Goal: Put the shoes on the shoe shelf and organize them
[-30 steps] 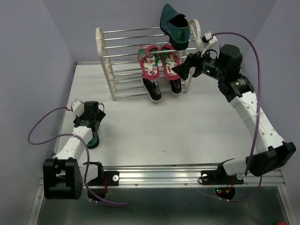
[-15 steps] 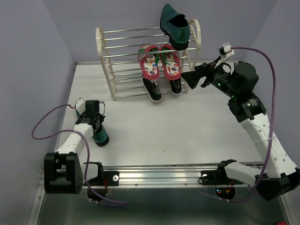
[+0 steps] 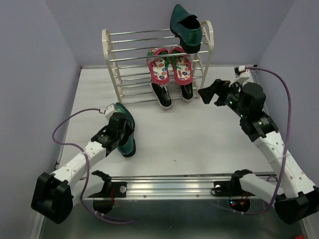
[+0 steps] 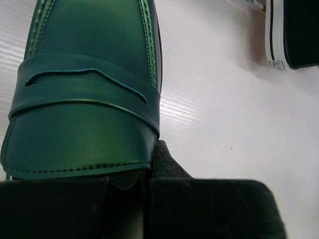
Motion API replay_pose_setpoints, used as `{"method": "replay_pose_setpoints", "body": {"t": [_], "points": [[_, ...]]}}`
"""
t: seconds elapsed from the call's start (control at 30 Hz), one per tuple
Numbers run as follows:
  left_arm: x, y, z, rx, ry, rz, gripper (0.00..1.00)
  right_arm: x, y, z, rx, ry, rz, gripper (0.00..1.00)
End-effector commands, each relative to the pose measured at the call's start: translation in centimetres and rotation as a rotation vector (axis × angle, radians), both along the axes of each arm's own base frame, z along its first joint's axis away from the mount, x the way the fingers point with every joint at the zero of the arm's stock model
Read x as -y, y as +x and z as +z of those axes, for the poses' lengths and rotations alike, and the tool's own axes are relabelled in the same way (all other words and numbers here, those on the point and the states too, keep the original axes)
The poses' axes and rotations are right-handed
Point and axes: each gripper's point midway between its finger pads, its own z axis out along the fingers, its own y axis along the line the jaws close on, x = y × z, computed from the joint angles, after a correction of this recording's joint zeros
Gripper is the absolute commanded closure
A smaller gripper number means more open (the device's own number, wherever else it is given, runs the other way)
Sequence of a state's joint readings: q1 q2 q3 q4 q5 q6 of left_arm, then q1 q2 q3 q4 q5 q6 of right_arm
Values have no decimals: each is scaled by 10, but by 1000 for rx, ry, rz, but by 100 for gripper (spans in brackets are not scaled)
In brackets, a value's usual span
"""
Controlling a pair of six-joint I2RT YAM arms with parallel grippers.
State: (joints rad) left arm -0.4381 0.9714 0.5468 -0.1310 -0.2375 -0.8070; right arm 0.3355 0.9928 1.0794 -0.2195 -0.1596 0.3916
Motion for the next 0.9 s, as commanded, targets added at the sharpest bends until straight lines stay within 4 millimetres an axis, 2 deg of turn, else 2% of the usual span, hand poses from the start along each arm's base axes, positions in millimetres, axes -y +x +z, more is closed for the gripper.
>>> {"method": "replay_pose_setpoints", "body": {"t": [0.0, 0.13, 0.17, 0.23, 0.27, 0.3, 0.33, 0.37, 0.47, 0.57, 0.6, 0.63, 0.67, 0.73, 0.77, 0.83, 0.87], "points": [[37, 29, 41, 128, -65, -27, 100, 16, 0, -4, -13, -2, -102, 0], [74, 33, 39, 129, -72, -102, 100, 25, 1, -16, -39, -17, -150, 0], [81, 35, 32, 113, -62, -114, 100, 25, 1, -20, -49, -20, -150, 0], [104, 42, 43, 135, -61, -157, 100, 24, 2, -29, -78, -23, -152, 0], [107, 42, 37, 126, -49, -168, 100, 24, 2, -33, -89, -24, -152, 0], [120, 45, 49, 147, -64, -189, 100, 24, 2, -38, -102, -28, -153, 0], [127, 48, 45, 139, -57, -201, 100, 24, 1, -45, -127, -30, -154, 0], [135, 51, 54, 159, -72, -212, 100, 24, 1, -49, -139, -30, -155, 0], [156, 55, 60, 183, -110, -214, 100, 24, -2, -62, -172, -30, -159, 0], [167, 58, 53, 159, -123, -211, 100, 33, -5, -69, -191, -37, -207, 0], [169, 58, 50, 152, -120, -217, 97, 35, -6, -70, -195, -37, -213, 0], [170, 58, 48, 146, -117, -222, 89, 36, -7, -72, -197, -38, -220, 0], [171, 56, 46, 140, -113, -230, 70, 38, -9, -74, -204, -40, -228, 0], [172, 54, 45, 133, -110, -246, 43, 40, -11, -77, -213, -40, -234, 0], [174, 50, 47, 137, -103, -267, 26, 40, -13, -77, -218, -36, -235, 0], [177, 44, 52, 140, -101, -302, 13, 40, -15, -82, -232, -38, -231, 0], [182, 38, 62, 164, -104, -335, 4, 38, -17, -84, -238, -36, -218, 0]]}}
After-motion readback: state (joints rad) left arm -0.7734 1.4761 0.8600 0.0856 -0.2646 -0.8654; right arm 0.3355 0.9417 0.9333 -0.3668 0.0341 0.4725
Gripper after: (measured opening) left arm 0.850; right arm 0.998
